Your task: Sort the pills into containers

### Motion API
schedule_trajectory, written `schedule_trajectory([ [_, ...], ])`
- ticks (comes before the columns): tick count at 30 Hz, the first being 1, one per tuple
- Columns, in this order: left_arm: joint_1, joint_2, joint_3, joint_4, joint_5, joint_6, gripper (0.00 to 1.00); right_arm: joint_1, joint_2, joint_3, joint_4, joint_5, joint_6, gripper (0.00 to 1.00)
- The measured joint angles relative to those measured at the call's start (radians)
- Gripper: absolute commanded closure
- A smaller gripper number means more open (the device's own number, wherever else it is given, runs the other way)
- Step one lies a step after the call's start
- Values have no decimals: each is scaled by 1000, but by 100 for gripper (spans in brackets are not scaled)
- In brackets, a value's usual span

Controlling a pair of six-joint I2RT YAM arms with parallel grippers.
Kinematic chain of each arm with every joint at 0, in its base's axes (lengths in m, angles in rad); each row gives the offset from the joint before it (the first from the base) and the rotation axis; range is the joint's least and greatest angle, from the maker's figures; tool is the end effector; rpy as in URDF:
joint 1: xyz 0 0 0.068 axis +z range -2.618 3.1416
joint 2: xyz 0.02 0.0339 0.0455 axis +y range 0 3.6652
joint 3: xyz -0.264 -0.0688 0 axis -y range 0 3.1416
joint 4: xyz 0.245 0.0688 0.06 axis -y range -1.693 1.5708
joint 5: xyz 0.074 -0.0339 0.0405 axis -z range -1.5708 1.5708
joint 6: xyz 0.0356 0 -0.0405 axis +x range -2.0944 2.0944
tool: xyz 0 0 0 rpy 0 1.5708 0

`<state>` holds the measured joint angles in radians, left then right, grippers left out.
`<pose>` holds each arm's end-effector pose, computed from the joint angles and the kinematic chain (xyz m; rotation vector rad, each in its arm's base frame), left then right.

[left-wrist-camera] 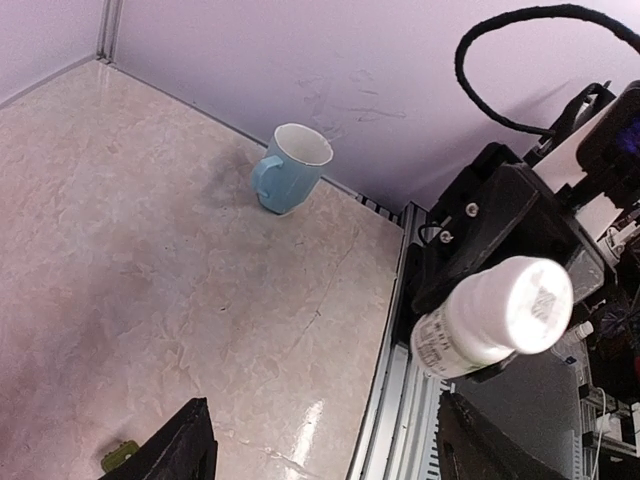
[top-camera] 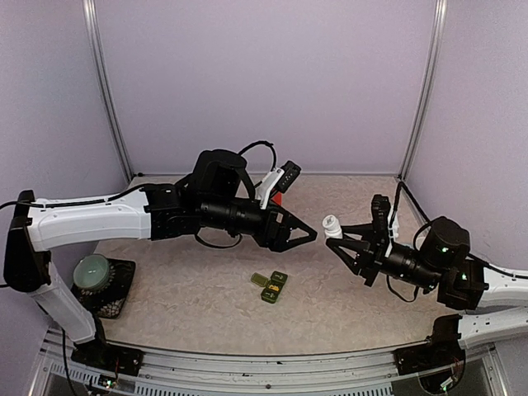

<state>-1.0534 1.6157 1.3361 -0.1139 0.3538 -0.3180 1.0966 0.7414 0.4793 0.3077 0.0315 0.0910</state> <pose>0.1788 -0.3390 0.3261 1.0081 1.9060 -1.2013 0.0864 0.1658 0.2912 -0.7469 1.4127 0.9148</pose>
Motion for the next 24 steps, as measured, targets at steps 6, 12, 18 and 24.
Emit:
schedule_trajectory([
  [6, -39, -6, 31, -2, 12, 20, 28, 0, 33, 2, 3, -1, 0, 74],
  [12, -56, -6, 60, -3, 39, 37, 37, 0, 49, 2, 2, -1, 0, 74],
  [18, -59, -3, 87, -17, 43, 41, 45, 0, 56, 2, 2, -1, 0, 74],
  [24, -61, 10, 104, -37, 32, 46, 45, 0, 69, 2, 1, -1, 0, 74],
])
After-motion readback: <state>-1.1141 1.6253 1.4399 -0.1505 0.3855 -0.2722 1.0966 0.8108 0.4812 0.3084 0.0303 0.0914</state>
